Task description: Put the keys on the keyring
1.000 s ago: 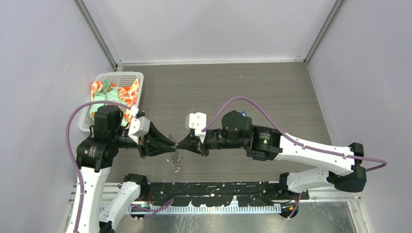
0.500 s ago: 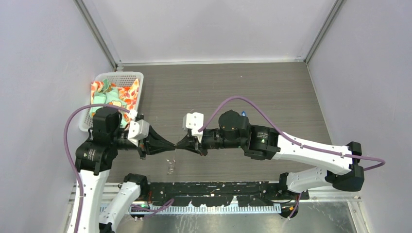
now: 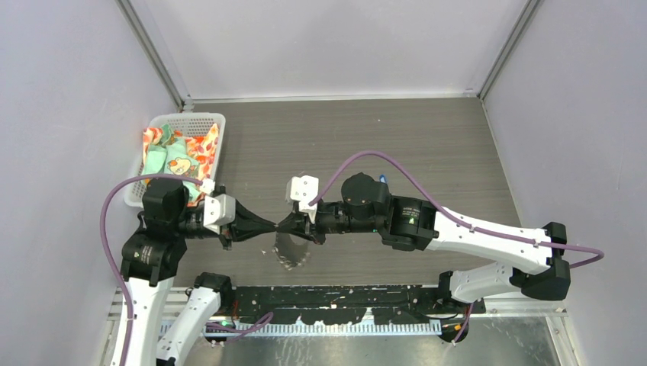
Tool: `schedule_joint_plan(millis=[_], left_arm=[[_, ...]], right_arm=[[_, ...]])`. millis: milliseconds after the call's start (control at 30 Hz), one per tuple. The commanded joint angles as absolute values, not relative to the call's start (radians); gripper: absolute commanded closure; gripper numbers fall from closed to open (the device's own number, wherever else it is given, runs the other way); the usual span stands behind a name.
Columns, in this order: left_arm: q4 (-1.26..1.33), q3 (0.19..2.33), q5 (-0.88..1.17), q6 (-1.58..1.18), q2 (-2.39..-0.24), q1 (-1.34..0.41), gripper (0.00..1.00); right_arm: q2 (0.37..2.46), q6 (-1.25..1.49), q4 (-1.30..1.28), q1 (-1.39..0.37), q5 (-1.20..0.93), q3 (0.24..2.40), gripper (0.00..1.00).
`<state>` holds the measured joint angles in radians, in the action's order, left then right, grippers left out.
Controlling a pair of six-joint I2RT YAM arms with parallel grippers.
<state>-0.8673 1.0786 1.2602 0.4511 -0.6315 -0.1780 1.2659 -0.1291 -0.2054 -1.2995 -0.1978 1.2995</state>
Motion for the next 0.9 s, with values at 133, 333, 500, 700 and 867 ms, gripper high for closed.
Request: schedule_joint_plan(millis=[133,333,500,700,867], left_arm=[[-0.765,1.069,1.245,0.358,-0.620,-0.173,0.66],[-0.764,1.067,1.245,0.357,-0.616,-0.173,0.88],[-0.764,1.072,1.250,0.356,-0.628,-0.173,1.00],[-0.765,1.072,1.243,0.355,-0.632,-0.174,1.00],[-0.764,1.076,1.233,0.337,-0.635,-0.173,1.00]], right_arm=[[1.233,-0.104,-0.116,-1.311,-0.199,1.336,0.98],[1.233,-0.098,-0.112,-1.310,-0.198,1.336,0.98],[1.232,-0.094,-0.119,-1.311,-0.200,1.340,0.91],[1.178,-0.115,-0.144,-1.310,-0.183,1.321,0.75],[1.095,-0.133,-0.163,-1.312,-0.133,1.282,0.53]])
